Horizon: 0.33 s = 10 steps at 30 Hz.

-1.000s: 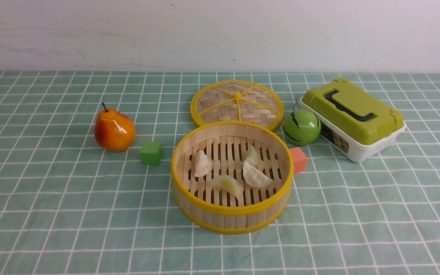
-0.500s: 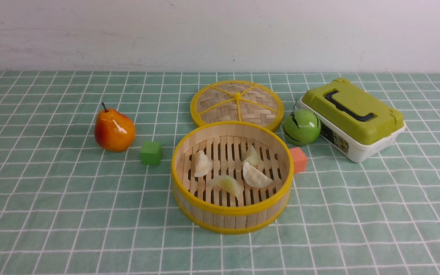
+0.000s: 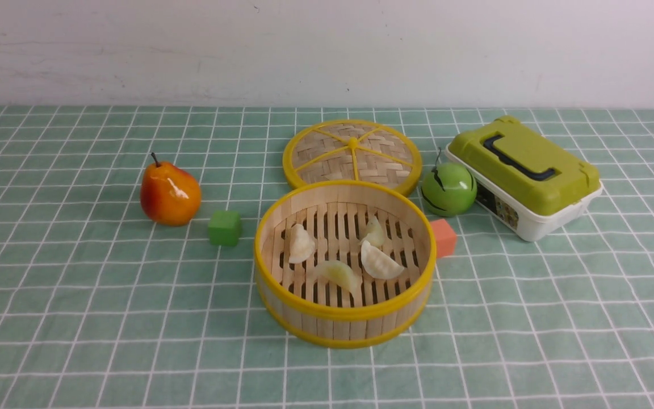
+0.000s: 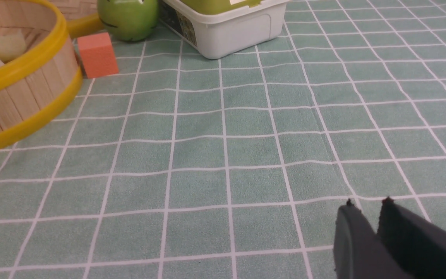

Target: Put the dumplings into the steamer on the table with the blue tablecloth.

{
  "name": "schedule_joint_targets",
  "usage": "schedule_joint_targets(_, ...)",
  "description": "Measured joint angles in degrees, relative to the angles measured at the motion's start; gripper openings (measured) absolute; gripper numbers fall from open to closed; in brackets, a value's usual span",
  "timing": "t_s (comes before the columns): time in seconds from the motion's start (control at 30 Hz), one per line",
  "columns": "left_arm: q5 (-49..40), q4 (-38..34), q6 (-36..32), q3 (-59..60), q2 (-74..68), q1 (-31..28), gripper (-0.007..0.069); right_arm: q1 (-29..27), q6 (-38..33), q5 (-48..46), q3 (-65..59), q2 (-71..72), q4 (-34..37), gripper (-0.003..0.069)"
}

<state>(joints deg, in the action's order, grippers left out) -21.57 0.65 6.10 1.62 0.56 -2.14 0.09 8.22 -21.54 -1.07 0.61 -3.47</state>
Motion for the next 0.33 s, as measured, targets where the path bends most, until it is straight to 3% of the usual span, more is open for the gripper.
schedule_joint_targets(0.33,0.0,0.0,0.0,0.0,0.0,0.0,-0.0013,0.0,0.0,0.0,0.0,0.0,0.0,0.0115)
